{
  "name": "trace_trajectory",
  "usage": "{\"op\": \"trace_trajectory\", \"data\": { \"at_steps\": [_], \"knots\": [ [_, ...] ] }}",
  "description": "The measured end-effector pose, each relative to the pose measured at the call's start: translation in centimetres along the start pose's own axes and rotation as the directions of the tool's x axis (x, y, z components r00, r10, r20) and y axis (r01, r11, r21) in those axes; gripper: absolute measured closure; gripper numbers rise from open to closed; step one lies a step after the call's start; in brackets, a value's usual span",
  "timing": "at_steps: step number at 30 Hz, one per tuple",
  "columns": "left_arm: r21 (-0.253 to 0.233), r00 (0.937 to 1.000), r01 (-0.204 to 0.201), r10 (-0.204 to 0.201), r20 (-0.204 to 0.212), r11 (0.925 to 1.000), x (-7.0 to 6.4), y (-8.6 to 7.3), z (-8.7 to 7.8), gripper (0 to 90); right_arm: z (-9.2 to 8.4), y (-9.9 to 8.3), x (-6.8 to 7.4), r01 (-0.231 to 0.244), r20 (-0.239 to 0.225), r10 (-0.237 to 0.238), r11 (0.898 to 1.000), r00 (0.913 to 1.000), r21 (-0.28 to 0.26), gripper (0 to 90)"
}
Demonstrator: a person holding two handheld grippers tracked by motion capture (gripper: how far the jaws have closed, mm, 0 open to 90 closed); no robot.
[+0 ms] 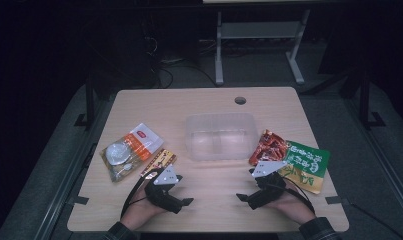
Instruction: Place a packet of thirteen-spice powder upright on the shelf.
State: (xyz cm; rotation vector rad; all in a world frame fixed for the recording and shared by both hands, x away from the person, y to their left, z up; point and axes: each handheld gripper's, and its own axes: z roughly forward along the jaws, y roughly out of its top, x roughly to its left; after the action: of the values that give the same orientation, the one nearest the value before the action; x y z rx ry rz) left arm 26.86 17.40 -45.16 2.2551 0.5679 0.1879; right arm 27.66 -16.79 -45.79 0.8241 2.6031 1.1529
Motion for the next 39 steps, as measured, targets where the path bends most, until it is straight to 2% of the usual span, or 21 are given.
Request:
{"op": "trace_trajectory", "data": {
  "at_steps": [3,4,7,17,33,39],
  "knots": [
    [0.007,1.0000,-0.004,0.004,-0.007,1.0000,0.1,0.1,-0.4,15.0,0.0,0.0,0.0,0.007,0.001,-0.007,1.000,1.0000,-0.003,4.3],
    [-0.002,0.9999,0.008,-0.008,-0.007,1.0000,0.1,0.1,-0.6,15.3,0.0,0.0,0.1,0.007,0.003,-0.007,1.000,1.0000,-0.004,4.4],
    [-0.007,0.9999,0.011,-0.011,-0.013,0.9999,0.3,0.1,-1.0,17.2,0.0,0.0,0.1,0.006,0.004,-0.006,1.000,1.0000,-0.005,4.5],
    [-0.009,0.9974,0.020,-0.020,-0.068,0.9998,1.0,0.0,-2.2,17.2,0.0,0.0,0.1,0.013,0.007,-0.013,1.000,0.9999,-0.004,4.7],
    [-0.028,0.9870,0.065,-0.068,-0.145,0.9975,2.7,-0.9,-4.5,17.2,0.1,0.0,0.1,0.006,0.003,-0.006,1.000,1.0000,-0.007,5.7],
    [-0.029,0.9806,0.090,-0.093,-0.172,0.9955,3.7,-1.6,-5.1,17.2,-0.1,0.0,0.0,-0.006,0.004,0.006,1.000,1.0000,-0.015,5.9]
  ]
}}
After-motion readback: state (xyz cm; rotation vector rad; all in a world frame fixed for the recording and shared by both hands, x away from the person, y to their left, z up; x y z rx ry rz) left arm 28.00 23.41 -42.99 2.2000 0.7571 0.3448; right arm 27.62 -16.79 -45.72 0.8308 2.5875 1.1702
